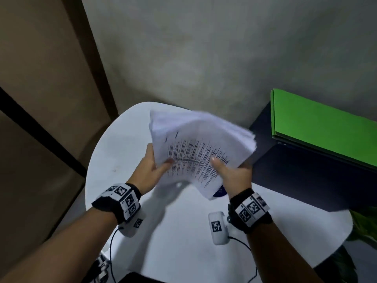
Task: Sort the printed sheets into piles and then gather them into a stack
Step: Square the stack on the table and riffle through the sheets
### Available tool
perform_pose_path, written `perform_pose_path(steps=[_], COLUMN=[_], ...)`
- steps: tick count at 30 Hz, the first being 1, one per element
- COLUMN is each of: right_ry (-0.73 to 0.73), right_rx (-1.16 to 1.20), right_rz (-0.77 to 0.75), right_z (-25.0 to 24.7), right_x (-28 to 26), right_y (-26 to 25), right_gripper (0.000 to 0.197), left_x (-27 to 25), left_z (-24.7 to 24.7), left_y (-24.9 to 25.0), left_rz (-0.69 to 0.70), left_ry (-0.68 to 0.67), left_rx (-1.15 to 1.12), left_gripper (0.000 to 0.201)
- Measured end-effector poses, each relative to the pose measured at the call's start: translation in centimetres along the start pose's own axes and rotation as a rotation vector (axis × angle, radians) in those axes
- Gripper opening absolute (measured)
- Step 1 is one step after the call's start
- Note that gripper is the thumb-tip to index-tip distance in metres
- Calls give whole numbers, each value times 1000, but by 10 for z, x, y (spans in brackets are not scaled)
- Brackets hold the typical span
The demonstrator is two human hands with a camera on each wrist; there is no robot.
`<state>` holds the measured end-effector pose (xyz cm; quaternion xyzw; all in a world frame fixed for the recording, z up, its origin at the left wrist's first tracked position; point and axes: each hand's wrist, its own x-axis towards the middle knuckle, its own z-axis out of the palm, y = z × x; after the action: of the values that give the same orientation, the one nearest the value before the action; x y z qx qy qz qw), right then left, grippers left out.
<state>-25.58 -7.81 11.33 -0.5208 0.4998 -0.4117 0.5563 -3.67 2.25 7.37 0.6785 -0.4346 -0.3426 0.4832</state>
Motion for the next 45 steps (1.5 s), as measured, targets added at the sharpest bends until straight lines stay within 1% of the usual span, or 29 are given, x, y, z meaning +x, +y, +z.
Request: perform_pose_path(steps=[2, 4, 6, 8, 10, 12, 14, 16, 17, 18, 20, 21, 22, 24, 26, 27, 28, 30, 31, 33, 35, 37, 38, 39, 41, 42, 43, 44, 45], right_ry=[21, 19, -2, -38, -50, -43, -34, 15, 41, 71, 128, 150, 166, 158, 110, 85, 66, 77, 96, 121, 152, 143, 119, 99, 55, 39, 12, -18, -45], right_rx=[-46, -46, -48, -27, -22, -5, 23, 112, 156, 185, 196, 175, 148, 136, 146, 129, 107, 94, 89, 83, 79, 72, 52, 17, -83, -175, -287, -403, -492], right_rz=[63, 51, 21, -14, -20, -20, -51, -128, -196, -252, -304, -315, -328, -336, -296, -253, -195, -75, -41, -1, 20, 6, -14, -43, -133, -196, -277, -358, -439], right_z=[0, 0, 0, 1, 1, 0, 0, 2, 5, 7, 12, 13, 14, 12, 6, 3, 1, -2, -1, 2, 7, 10, 10, 8, 7, 8, 10, 14, 17], right_x=[-2, -1, -2, -3, -3, -3, -2, -2, -2, -1, 0, 1, 1, 3, 3, 3, 3, 2, 3, 4, 3, 6, 7, 10, 16, 19, 22, 23, 25], right_y=[11, 15, 10, 7, 5, 0, -2, -11, -17, -25, -36, -37, -38, -32, -25, -22, -19, -10, -7, 0, 5, 2, -3, -10, -26, -33, -38, -43, -48], right_gripper=[53, 59, 50, 42, 38, 41, 51, 62, 64, 61, 42, 32, 25, 23, 39, 48, 51, 41, 35, 32, 28, 23, 22, 22, 21, 21, 24, 25, 25], left_x=[-6, -6, 1, 7, 12, 18, 23, 26, 26, 28, 32, 36, 38, 42, 42, 43, 44, 45, 45, 44, 40, 37, 34, 32, 28, 27, 28, 30, 34], left_z=[-2, -5, -5, -1, 1, 0, 2, 3, 5, 8, 13, 15, 15, 13, 8, 6, 5, 7, 8, 13, 18, 15, 9, 1, -16, -22, -24, -24, -23], left_y=[-7, -1, 8, 20, 32, 42, 47, 54, 59, 62, 66, 66, 66, 60, 54, 49, 44, 37, 35, 33, 29, 32, 38, 45, 71, 87, 102, 113, 121], left_rz=[-34, -13, 36, 79, 92, 104, 133, 148, 150, 150, 153, 161, 176, 178, 154, 141, 124, 99, 96, 77, 30, 4, 22, 75, 256, 335, 387, 420, 456], left_ry=[-24, 17, 50, 30, 37, 62, 86, 146, 177, 213, 288, 314, 323, 295, 222, 188, 148, 77, 83, 126, 102, 102, 136, 220, 378, 404, 392, 357, 313], left_rx=[-72, -160, -283, -394, -423, -423, -430, -477, -509, -529, -519, -509, -508, -521, -480, -409, -330, -268, -286, -352, -393, -393, -369, -283, 24, 217, 425, 621, 768], left_gripper=[91, 102, 112, 121, 125, 124, 118, 108, 100, 88, 56, 44, 40, 47, 61, 69, 75, 79, 78, 81, 85, 88, 92, 99, 117, 121, 119, 110, 93])
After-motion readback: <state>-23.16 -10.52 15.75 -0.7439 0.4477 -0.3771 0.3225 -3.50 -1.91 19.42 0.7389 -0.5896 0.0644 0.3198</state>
